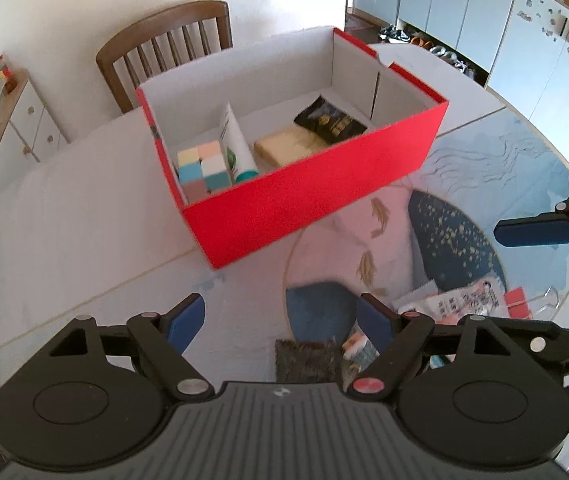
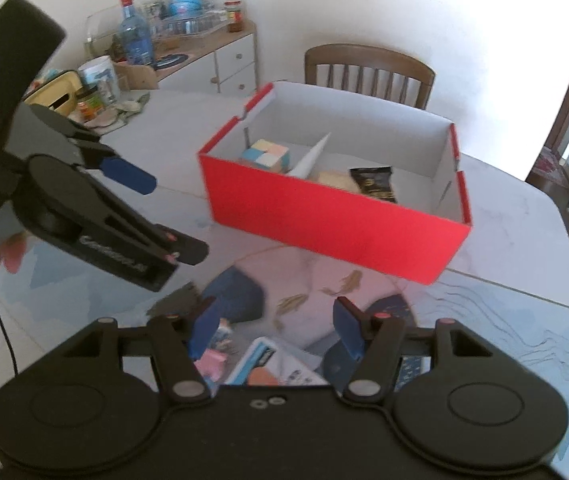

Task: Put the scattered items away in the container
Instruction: 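Withdraw both grippers from the box back over the table items, then move the left gripper to the black seaweed bag while the right gripper approaches the printed snack pouch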

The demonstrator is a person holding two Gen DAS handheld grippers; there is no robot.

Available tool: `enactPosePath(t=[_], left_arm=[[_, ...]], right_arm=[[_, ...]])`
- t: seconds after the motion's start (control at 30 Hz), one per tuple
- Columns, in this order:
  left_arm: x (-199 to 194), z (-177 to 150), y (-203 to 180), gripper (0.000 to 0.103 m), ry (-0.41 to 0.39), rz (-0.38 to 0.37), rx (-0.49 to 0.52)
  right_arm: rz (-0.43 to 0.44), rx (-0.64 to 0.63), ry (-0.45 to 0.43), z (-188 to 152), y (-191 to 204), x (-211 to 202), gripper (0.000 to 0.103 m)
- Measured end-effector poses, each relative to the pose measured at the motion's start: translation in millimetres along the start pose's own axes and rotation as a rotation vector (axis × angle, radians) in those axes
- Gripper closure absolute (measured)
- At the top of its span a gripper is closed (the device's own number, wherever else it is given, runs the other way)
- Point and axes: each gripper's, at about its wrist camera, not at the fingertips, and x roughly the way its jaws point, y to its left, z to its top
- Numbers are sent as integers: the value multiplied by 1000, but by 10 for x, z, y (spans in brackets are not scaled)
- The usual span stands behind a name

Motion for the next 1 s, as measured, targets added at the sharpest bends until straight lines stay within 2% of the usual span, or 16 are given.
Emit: enactPosePath(t=[0.53,1.0], left_arm=[[103,-403,45,20,3,18,23],[304,-580,119,20,24,2,35]], right_arm=[[58,8,9,-208,337,74,0],[84,-13,33,-370,511,218,0]])
